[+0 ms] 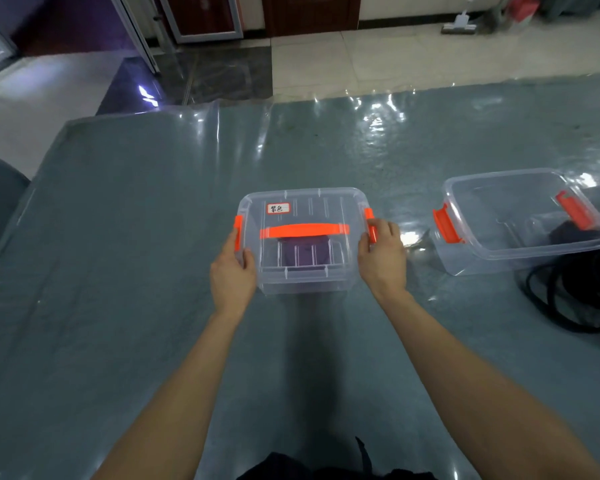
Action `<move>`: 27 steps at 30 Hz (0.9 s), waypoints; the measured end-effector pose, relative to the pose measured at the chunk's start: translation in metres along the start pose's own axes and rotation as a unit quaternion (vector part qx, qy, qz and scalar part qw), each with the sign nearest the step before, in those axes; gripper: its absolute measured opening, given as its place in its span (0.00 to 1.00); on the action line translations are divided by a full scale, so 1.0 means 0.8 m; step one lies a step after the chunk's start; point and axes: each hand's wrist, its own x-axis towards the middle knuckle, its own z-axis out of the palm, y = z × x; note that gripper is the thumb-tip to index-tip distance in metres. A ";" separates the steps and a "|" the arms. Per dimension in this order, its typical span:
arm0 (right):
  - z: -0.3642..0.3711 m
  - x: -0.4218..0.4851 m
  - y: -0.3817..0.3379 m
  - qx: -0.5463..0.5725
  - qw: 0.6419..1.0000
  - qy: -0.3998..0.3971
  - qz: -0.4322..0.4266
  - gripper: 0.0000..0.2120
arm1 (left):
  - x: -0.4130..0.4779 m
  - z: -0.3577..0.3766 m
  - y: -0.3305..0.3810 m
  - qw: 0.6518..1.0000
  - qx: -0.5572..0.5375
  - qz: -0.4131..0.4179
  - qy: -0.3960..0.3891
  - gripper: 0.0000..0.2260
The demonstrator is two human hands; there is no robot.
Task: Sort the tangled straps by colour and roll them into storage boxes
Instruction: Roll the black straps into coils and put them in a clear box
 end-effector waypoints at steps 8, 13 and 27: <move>-0.061 0.006 0.013 -0.103 0.979 -0.123 -0.126 0.18 | -0.023 -0.031 0.033 0.971 0.213 0.104 -0.029 0.23; -0.137 -0.025 0.106 -0.204 0.953 -0.140 -0.173 0.11 | -0.099 0.016 0.122 0.927 0.278 0.249 -0.043 0.09; -0.405 0.012 0.433 -0.263 0.954 -0.091 -0.116 0.14 | -0.349 0.366 0.310 0.854 0.379 0.277 -0.226 0.08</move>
